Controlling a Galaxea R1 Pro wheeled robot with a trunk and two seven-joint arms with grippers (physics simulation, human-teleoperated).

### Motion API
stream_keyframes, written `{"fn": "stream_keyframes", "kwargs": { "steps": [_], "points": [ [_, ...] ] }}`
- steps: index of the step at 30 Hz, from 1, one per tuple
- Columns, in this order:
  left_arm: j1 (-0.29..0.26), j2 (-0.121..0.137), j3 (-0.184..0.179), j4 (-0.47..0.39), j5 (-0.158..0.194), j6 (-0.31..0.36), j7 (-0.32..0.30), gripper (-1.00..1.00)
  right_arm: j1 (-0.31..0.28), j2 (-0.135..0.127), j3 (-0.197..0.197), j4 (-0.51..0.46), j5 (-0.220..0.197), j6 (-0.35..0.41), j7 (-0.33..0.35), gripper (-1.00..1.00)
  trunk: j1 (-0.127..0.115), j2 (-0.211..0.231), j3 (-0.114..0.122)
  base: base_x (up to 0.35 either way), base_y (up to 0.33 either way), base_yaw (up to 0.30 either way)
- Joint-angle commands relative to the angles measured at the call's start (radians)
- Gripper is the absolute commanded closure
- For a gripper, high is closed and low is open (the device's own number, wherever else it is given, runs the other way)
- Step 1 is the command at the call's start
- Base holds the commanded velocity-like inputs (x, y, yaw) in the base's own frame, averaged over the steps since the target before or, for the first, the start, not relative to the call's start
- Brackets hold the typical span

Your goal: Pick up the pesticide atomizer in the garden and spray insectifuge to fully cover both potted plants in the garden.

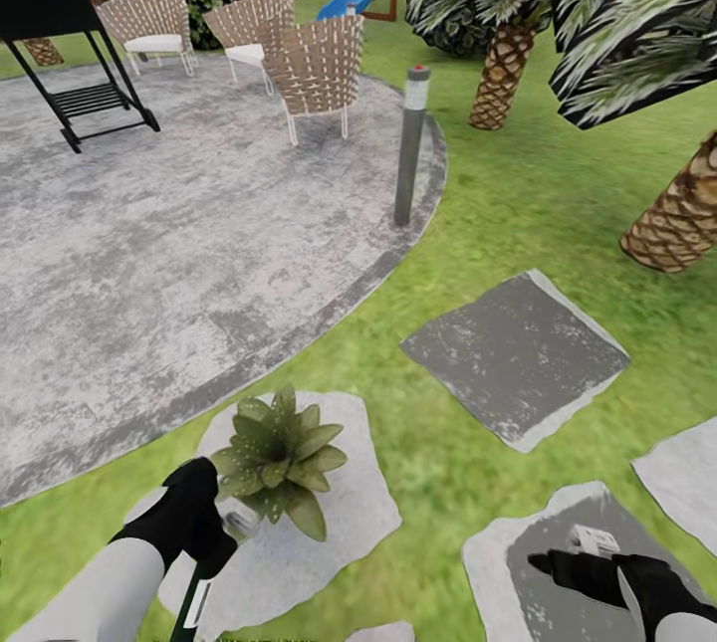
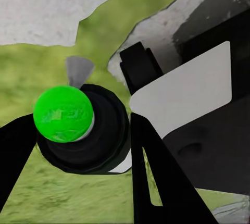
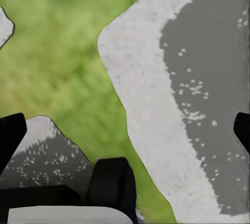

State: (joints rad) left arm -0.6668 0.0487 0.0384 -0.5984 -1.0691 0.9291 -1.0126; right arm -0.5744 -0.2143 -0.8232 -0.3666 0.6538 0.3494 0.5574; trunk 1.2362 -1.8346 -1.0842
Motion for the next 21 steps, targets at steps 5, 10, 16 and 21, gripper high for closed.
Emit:
{"fn": "stream_keyframes", "kwargs": {
  "steps": [5,10,16,21],
  "points": [
    [-0.001,-0.001,0.004,-0.003,-0.011,0.005,-0.012,1.00,-0.001,0.009,-0.005,-0.003,0.013,0.003,0.008,-1.00,0.000,0.000,-0.001,0.001,-0.328,0.245],
    [-0.001,0.000,0.005,-0.001,-0.012,0.005,-0.012,1.00,-0.001,0.008,-0.006,0.000,0.013,0.002,0.009,-1.00,0.000,0.000,-0.001,0.000,-0.103,0.245],
    [-0.001,0.000,0.006,-0.001,-0.011,0.005,-0.012,1.00,-0.001,0.007,-0.007,0.002,0.011,-0.071,0.009,-1.00,0.000,0.000,-0.001,0.000,-0.004,0.245],
    [-0.001,-0.001,0.005,-0.001,-0.011,0.006,-0.013,1.00,-0.001,0.007,-0.007,0.002,0.010,-0.109,0.009,-1.00,0.000,0.000,-0.001,0.000,-0.189,0.226]
  ]
}}
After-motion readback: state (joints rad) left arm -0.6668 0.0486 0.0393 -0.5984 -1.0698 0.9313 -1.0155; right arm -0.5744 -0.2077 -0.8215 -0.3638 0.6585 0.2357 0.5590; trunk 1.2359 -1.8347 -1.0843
